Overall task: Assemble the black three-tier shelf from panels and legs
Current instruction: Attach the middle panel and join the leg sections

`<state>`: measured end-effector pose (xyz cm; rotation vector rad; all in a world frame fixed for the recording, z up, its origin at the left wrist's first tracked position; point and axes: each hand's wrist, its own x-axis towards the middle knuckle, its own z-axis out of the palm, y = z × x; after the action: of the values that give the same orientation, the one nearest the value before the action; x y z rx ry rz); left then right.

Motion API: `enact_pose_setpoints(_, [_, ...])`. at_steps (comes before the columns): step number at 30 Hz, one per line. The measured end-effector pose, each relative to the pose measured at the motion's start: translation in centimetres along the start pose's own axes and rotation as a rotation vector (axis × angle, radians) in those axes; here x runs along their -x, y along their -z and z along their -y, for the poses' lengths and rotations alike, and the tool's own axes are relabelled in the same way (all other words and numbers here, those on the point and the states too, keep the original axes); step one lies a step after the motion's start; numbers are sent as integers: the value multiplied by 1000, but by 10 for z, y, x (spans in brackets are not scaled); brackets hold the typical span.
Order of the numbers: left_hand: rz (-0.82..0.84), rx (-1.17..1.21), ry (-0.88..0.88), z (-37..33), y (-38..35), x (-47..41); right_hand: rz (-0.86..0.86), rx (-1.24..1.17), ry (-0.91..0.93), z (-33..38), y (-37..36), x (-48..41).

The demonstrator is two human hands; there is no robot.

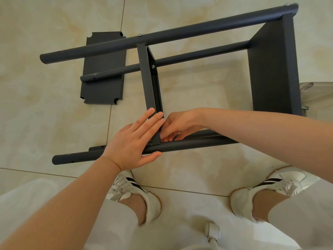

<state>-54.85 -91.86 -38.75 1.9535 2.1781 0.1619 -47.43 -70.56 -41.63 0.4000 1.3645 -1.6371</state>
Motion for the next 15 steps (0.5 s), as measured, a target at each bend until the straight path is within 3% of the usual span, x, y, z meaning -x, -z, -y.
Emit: enact_pose_setpoints(15, [6, -12, 7, 1, 1, -1, -25, 21, -6, 1, -2, -4])
